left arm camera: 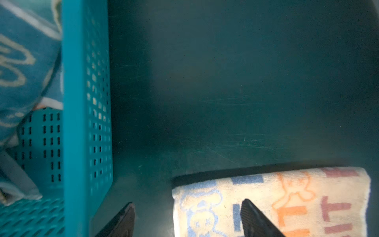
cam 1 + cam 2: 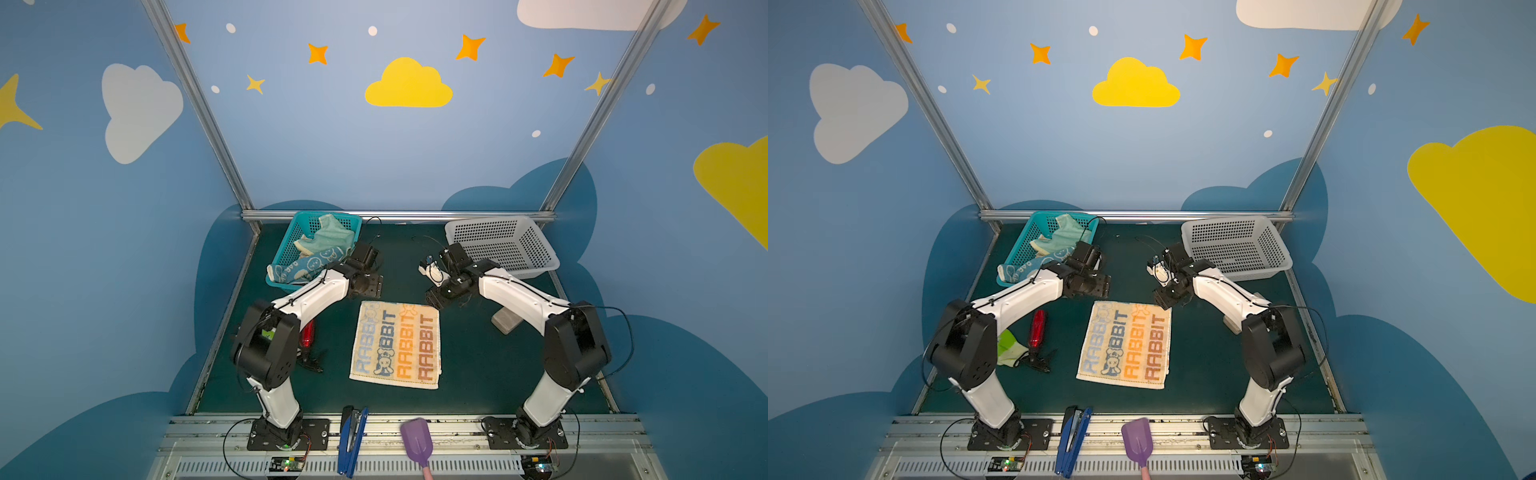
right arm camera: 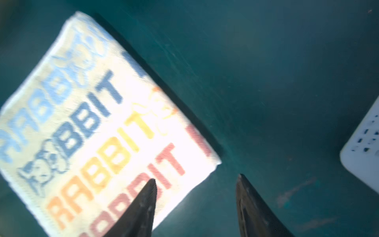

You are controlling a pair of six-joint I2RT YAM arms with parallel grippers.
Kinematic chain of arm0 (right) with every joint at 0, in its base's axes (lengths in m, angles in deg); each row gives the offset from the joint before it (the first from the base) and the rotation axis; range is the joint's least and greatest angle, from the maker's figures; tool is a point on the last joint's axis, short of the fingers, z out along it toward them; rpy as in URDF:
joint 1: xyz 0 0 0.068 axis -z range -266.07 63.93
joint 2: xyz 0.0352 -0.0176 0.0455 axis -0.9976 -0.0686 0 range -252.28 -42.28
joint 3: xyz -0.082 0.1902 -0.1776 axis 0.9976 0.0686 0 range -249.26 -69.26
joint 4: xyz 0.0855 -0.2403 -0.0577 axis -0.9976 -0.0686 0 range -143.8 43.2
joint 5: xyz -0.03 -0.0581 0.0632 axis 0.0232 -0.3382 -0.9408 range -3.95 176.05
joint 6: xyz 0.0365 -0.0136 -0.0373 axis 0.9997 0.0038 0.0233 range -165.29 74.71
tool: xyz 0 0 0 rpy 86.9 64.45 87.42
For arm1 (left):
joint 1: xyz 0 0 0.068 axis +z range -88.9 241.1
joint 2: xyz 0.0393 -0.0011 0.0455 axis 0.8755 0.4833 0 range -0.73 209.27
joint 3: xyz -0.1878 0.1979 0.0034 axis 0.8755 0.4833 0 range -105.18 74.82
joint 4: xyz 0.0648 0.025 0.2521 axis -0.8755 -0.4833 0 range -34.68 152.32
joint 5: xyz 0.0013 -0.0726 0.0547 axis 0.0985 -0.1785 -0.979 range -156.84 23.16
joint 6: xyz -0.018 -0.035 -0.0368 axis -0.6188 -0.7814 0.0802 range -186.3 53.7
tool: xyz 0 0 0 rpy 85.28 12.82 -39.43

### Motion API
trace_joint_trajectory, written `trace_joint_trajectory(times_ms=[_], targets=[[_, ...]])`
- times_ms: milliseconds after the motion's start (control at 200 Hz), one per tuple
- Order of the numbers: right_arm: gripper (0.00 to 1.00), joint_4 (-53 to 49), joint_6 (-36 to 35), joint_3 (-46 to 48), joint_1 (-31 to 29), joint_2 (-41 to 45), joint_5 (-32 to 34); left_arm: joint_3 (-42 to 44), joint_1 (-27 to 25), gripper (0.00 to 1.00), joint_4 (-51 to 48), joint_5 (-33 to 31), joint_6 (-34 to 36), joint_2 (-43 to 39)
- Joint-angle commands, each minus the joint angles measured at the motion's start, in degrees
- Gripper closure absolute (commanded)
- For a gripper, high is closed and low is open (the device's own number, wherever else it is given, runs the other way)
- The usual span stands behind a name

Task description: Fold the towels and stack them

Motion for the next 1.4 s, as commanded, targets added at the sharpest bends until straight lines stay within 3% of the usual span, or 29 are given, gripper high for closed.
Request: trace_joint_trajectory(times_ms=[0, 175, 641, 896, 1091, 1201, 1397], targets=[[0.43, -4.14, -5.04, -3.73, 1.44, -3.69, -0.46, -3.61, 0.25, 0.24, -5.53, 2.04, 2.82, 4.33], [0.44, -6.33, -8.85, -6.95, 2.41, -8.79, -1.43, -6.42, 0.24, 0.32, -7.76, 2.65, 3.76, 9.15], [0.46, -10.67, -11.98, -10.81, 3.69, -16.77, -2.07, -4.44, 2.19, 0.35, -7.98, 3.82, 4.47, 10.91], [0.63, -12.74, -12.52, -12.00, 3.71, -19.21, -1.99, -3.71, 2.33, 0.37, -7.11, 5.81, 4.08, 12.56], [0.83, -13.61, -12.36, -12.57, 3.61, -20.18, -2.62, -3.80, 2.29, 0.41, -7.36, 6.30, 3.59, 13.78], [1.00, -14.10, -12.28, -12.95, 3.47, -20.67, -2.13, -3.46, 2.28, 0.44, -7.21, 7.35, 3.35, 14.33], [1.00, -14.12, -11.68, -13.38, 3.57, -20.70, -0.98, -4.41, 2.27, 0.59, -7.65, 9.03, 2.93, 16.15]])
